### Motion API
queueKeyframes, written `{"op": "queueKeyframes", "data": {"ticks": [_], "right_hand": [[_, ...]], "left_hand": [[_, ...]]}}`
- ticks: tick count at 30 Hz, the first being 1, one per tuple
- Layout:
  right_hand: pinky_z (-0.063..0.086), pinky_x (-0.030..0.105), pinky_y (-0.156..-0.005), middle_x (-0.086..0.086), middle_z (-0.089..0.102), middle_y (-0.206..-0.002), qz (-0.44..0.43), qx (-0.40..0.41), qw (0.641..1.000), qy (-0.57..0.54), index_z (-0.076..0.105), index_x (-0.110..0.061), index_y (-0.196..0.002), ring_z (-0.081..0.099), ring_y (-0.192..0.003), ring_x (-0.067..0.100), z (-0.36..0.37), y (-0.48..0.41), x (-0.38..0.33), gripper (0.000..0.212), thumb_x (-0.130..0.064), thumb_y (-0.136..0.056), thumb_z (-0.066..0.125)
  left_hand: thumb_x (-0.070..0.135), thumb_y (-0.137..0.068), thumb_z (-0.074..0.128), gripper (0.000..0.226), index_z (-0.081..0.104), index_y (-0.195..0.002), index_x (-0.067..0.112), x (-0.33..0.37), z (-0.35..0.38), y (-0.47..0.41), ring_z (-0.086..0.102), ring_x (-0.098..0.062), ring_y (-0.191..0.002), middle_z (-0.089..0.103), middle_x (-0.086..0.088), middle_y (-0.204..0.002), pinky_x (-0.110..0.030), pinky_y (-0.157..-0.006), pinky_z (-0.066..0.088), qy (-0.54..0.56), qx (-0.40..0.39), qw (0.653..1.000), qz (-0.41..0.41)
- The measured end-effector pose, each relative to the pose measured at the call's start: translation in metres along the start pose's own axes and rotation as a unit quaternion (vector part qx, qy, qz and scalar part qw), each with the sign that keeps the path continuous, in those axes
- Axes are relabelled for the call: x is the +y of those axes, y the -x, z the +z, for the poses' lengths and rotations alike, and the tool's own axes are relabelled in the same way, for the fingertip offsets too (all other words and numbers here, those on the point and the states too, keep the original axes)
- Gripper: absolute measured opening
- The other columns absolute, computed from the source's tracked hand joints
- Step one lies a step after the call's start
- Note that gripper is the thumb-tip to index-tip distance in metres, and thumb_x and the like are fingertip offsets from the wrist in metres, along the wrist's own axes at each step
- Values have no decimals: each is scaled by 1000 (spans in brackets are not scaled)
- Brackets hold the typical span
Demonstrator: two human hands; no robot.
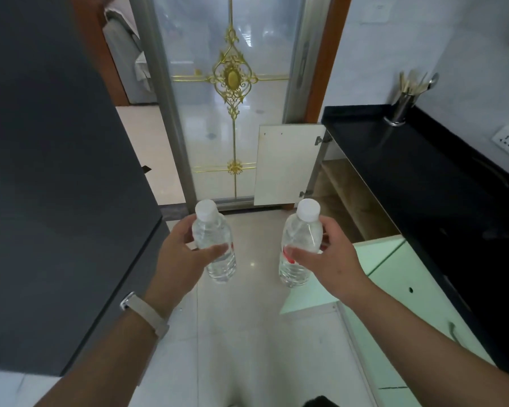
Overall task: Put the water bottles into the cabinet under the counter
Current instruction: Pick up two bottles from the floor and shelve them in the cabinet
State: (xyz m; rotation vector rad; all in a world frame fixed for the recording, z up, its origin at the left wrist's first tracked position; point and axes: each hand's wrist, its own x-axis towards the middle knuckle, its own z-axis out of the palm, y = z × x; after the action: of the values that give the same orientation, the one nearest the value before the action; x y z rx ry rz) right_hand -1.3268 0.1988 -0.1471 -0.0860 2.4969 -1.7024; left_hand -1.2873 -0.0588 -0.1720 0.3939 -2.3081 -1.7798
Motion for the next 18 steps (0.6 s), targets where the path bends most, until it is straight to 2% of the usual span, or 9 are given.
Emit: {"op": "queueKeyframes", "data": {"ticks": [3,5,8,13,18], "right_hand": [[47,8,-63,-18,62,-100,6,-1,1000,4,51,-41,-101,60,-87,-10,13,-27,-6,50,-23,-71,88],[47,11,-68,-19,62,-102,6,3,1000,7,51,-42,-101,62,-89,-3,19,-48,-7,51,-26,-70,88],[49,18,-77,-19,61,-104,15,9,1000,6,50,-44,-102,62,-94,4,28,-86,-2,52,-29,-69,88],[47,18,-73,-23,61,-102,30,-6,999,-14,50,-49,-102,62,-94,3,47,-169,18,52,-34,-69,88],[51,22,-77,-19,62,-105,46,0,998,-53,51,-44,-109,63,-95,5,54,-267,37,55,-36,-68,88]], "left_hand": [[9,-73,87,57,64,-124,21,-3,-6,-32,69,-13,-101,72,6,-110,-28,-85,54,13,-4,1000,-2],[8,-74,86,55,64,-123,21,-7,-5,-52,70,-15,-101,73,4,-109,-31,-86,55,21,-12,1000,-10],[9,-74,86,56,64,-123,22,-12,1,-84,70,-12,-99,72,5,-109,-28,-83,54,19,-16,999,-24],[10,-76,85,57,63,-127,23,-16,23,-157,70,-8,-97,72,8,-109,-19,-76,53,24,-26,998,-54],[10,-74,85,55,64,-122,28,-10,52,-247,70,-8,-97,73,8,-107,-28,-82,55,-13,-37,997,-69]]}}
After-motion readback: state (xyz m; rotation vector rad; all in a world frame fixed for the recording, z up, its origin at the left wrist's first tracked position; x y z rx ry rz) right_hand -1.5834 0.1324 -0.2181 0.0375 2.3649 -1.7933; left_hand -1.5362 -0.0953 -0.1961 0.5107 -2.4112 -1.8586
